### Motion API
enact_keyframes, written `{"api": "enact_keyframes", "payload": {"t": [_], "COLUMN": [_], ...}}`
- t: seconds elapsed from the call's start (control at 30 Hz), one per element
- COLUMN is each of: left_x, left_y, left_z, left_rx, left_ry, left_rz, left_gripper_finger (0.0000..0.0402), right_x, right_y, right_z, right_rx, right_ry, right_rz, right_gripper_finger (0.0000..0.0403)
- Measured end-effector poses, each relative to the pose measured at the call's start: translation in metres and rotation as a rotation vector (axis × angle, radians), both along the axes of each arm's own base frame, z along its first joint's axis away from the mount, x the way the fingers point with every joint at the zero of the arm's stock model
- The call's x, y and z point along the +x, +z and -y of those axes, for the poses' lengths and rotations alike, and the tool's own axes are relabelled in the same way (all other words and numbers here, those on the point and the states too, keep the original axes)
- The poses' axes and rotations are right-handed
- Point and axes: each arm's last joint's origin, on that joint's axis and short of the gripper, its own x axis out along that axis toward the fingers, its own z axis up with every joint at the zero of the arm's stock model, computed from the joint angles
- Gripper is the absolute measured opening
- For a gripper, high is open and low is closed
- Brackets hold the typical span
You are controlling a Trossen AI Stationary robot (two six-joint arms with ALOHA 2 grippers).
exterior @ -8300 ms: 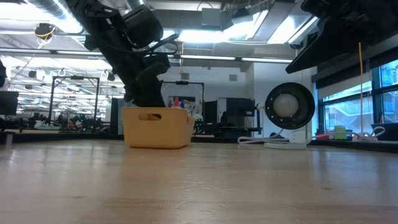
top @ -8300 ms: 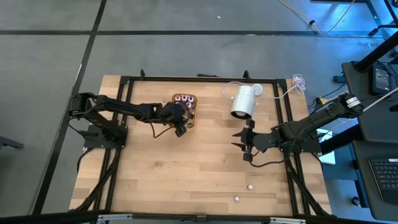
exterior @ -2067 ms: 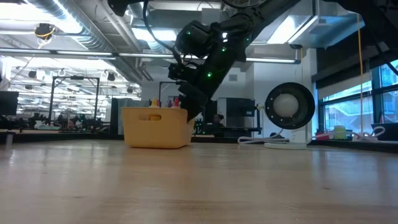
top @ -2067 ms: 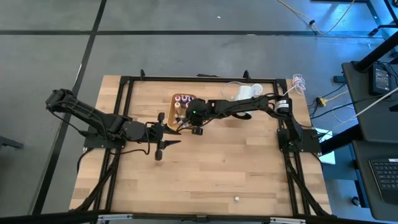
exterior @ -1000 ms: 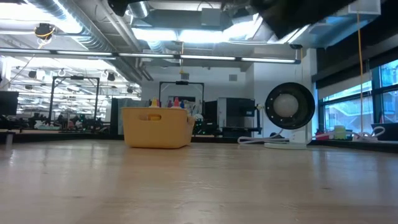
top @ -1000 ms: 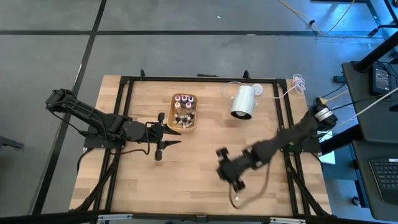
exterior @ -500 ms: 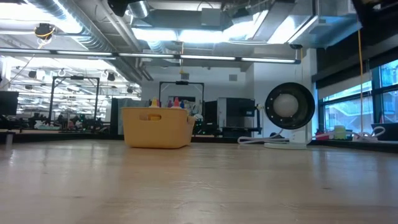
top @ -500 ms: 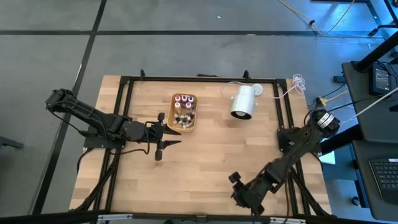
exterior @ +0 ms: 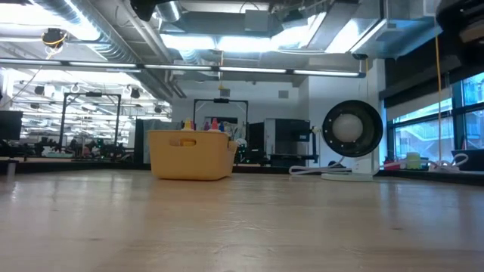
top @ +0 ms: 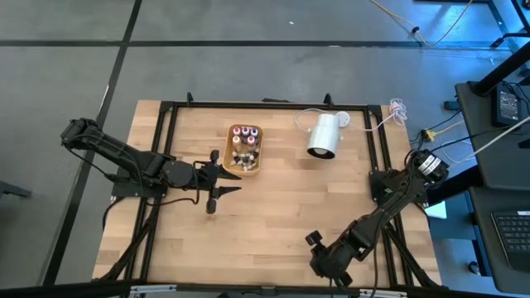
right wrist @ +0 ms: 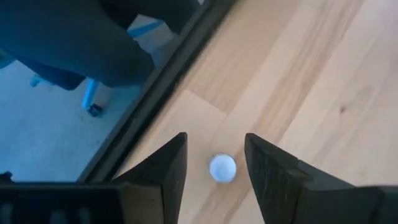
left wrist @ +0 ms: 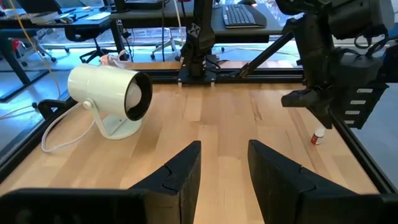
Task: Pick & Place food coloring
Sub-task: Put the small red food coloring bottle into the yellow bin
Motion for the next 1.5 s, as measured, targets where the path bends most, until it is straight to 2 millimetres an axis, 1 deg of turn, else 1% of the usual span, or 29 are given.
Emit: {"api": "enact_keyframes", "payload": {"t": [0.07, 0.17, 0.23, 0.43, 0.57, 0.83, 1.5], "left_x": [0.000, 0.000, 0.000, 0.000, 0.000, 0.000, 0.000], "left_y": [0.000, 0.000, 0.000, 0.000, -0.001, -0.001, -0.001], "left_z": [0.000, 0.000, 0.000, 0.000, 0.000, 0.000, 0.000], "left_rx": [0.000, 0.000, 0.000, 0.002, 0.003, 0.001, 0.005], "left_ry": [0.000, 0.000, 0.000, 0.001, 0.004, 0.006, 0.007], "left_rz": [0.001, 0.000, 0.000, -0.004, -0.006, -0.006, -0.005], "left_gripper_finger": [0.0127, 0.0127, 0.0127, 0.0128, 0.0128, 0.0127, 0.0128], "right_x": [0.000, 0.004, 0.005, 0.014, 0.020, 0.023, 0.026], "right_y": [0.004, 0.016, 0.020, 0.004, 0.000, -0.020, -0.020], "right_z": [0.000, -0.003, -0.005, -0.012, -0.019, -0.022, -0.025], "right_rx": [-0.022, -0.048, -0.082, -0.171, -0.194, -0.246, -0.214], "right_ry": [-0.003, 0.000, 0.006, 0.000, -0.003, -0.006, -0.002], "right_rz": [-0.024, -0.045, -0.073, -0.165, -0.189, -0.247, -0.218], "right_gripper_finger": [0.0163, 0.0163, 0.0163, 0.0163, 0.0163, 0.0163, 0.0163]}}
